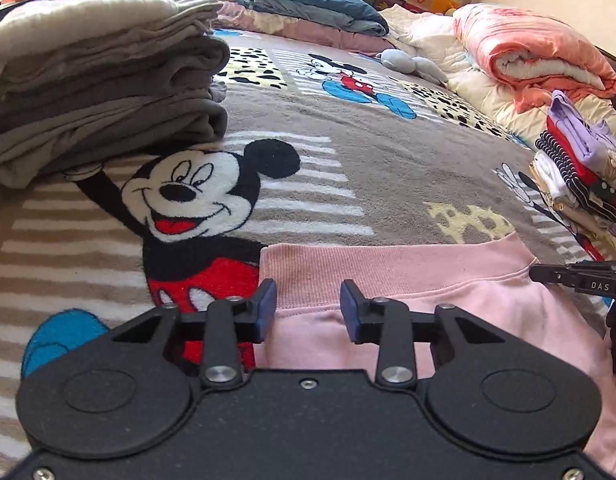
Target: Fold clothes
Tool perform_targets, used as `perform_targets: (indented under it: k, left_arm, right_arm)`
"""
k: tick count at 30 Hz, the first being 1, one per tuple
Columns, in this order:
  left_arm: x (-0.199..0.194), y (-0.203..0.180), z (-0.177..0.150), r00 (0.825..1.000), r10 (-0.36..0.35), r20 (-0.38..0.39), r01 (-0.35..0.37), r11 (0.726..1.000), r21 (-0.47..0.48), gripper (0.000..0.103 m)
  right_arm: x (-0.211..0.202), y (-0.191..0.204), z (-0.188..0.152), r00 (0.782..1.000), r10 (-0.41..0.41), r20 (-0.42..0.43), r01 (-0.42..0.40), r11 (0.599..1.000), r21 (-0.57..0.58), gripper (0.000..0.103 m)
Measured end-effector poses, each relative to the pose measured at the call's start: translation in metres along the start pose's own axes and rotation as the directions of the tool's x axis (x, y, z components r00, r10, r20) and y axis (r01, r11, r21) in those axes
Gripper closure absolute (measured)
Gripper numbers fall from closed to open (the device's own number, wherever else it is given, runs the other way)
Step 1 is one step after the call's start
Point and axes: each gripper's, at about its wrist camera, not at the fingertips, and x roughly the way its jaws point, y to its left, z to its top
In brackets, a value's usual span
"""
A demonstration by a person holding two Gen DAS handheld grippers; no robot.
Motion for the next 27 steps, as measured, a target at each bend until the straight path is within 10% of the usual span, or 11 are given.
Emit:
perform_targets:
  k: [6, 18, 22, 27]
  left_arm:
    - [-0.019, -0.012, 0.006, 0.999, 0.033, 0.035, -0.036, 0.995, 0.091, 0.062]
    - [-0.038, -0.058, -0.013, 1.0, -0.002, -0.005, 0.004, 0.93, 0.368, 0.058]
    - [-0.008, -0.066, -0.051, 0.993, 0.063, -0.104, -0.012, 0.9, 0.435, 0.054]
    - [-0.071, -0.062, -0.047, 0.996, 0.079, 0.029, -0.084, 0.923, 0.376, 0.054]
  right_arm:
    - [-0.025, 0.02, 0.01, 0.998, -0.01, 0.055, 0.014, 0.996, -0.084, 0.087]
    - [-0.019, 0.142, -0.011, 0.967, 0.254, -0.016, -0.245, 0.915, -0.321, 0.082]
    - [-0.005, 0.165, -0.034, 0.977, 0.193, -0.09, -0.213, 0.886, -0.411, 0.069]
    - [-0.028, 0.167, -0.033, 0.984, 0.17, -0.054, -0.177, 0.89, -0.421, 0.069]
